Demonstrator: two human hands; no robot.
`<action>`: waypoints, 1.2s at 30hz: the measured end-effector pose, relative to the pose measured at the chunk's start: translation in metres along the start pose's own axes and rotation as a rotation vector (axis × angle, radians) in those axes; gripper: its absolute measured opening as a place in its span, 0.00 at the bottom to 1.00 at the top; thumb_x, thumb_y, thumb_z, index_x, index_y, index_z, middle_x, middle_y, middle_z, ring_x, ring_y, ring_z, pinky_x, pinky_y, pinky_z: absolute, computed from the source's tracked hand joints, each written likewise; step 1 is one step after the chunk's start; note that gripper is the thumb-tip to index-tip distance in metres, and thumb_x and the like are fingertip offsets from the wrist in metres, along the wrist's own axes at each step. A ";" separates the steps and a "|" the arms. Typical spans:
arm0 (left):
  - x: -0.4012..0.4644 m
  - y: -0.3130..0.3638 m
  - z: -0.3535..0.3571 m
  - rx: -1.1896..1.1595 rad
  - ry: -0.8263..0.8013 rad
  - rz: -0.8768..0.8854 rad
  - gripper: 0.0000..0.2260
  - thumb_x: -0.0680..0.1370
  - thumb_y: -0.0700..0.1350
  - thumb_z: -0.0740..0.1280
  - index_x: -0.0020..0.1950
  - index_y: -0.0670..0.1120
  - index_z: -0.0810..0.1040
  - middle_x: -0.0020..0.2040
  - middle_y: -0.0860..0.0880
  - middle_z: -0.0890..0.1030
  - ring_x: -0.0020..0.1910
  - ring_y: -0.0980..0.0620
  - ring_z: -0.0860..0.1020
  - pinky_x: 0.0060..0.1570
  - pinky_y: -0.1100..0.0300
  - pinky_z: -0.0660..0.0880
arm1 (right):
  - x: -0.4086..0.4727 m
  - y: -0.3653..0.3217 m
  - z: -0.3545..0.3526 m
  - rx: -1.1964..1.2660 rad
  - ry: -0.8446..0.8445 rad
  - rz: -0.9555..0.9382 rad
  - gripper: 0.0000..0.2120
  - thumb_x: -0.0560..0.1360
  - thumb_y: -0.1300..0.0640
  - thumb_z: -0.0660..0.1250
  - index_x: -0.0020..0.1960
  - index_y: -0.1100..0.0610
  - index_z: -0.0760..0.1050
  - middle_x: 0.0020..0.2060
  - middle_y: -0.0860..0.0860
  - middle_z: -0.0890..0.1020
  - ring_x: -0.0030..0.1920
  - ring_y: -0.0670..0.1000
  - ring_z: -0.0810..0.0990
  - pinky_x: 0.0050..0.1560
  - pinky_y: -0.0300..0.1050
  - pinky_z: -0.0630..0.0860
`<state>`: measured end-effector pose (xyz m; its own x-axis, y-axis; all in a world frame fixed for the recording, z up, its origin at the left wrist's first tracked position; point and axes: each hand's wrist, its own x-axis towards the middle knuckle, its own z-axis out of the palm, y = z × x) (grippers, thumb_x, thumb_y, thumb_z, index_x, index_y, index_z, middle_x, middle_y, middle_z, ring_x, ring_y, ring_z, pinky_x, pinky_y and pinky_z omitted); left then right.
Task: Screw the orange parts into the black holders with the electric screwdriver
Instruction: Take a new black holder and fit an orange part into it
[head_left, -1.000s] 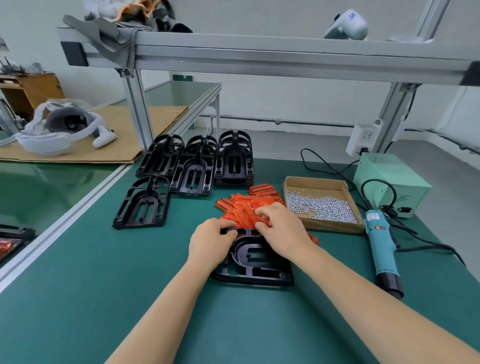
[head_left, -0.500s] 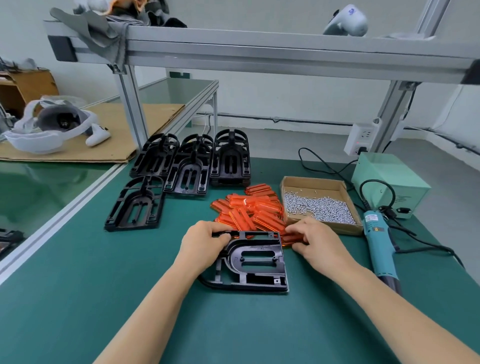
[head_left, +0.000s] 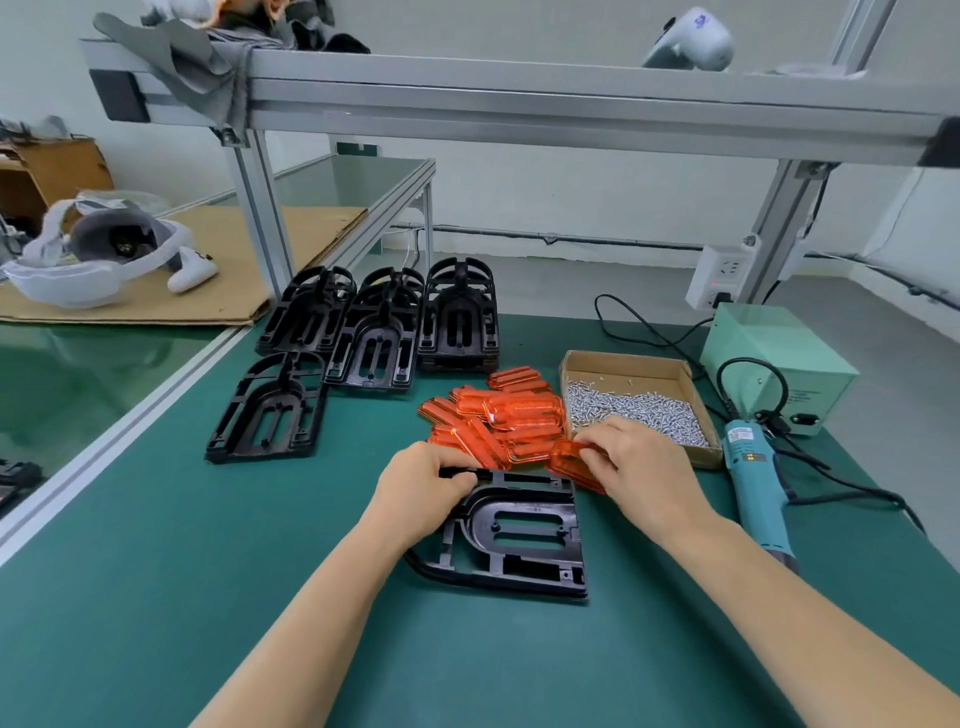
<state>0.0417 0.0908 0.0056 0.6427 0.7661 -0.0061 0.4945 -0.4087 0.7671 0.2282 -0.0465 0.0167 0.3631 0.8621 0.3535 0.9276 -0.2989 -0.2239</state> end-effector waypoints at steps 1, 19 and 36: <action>-0.001 0.000 0.000 0.005 -0.006 0.014 0.08 0.77 0.44 0.67 0.50 0.52 0.84 0.46 0.58 0.82 0.49 0.57 0.78 0.52 0.62 0.72 | 0.000 0.000 -0.001 0.034 0.006 0.028 0.09 0.79 0.55 0.65 0.56 0.52 0.81 0.50 0.46 0.81 0.51 0.47 0.78 0.50 0.42 0.73; -0.026 0.034 0.006 -0.812 -0.076 0.085 0.10 0.77 0.37 0.66 0.57 0.46 0.80 0.41 0.49 0.84 0.38 0.55 0.80 0.41 0.62 0.78 | 0.007 -0.032 -0.028 0.834 -0.107 0.242 0.03 0.71 0.61 0.75 0.38 0.57 0.84 0.34 0.49 0.85 0.34 0.44 0.81 0.37 0.37 0.77; -0.029 0.003 -0.003 -0.108 0.085 0.120 0.18 0.76 0.32 0.62 0.50 0.53 0.83 0.51 0.60 0.81 0.49 0.56 0.80 0.42 0.80 0.68 | 0.002 -0.025 -0.006 0.392 -0.349 0.006 0.04 0.74 0.53 0.72 0.47 0.50 0.85 0.44 0.43 0.85 0.48 0.45 0.80 0.54 0.46 0.75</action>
<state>0.0232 0.0684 0.0101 0.6396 0.7558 0.1404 0.3487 -0.4479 0.8233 0.2060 -0.0396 0.0289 0.2556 0.9659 0.0426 0.7992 -0.1863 -0.5714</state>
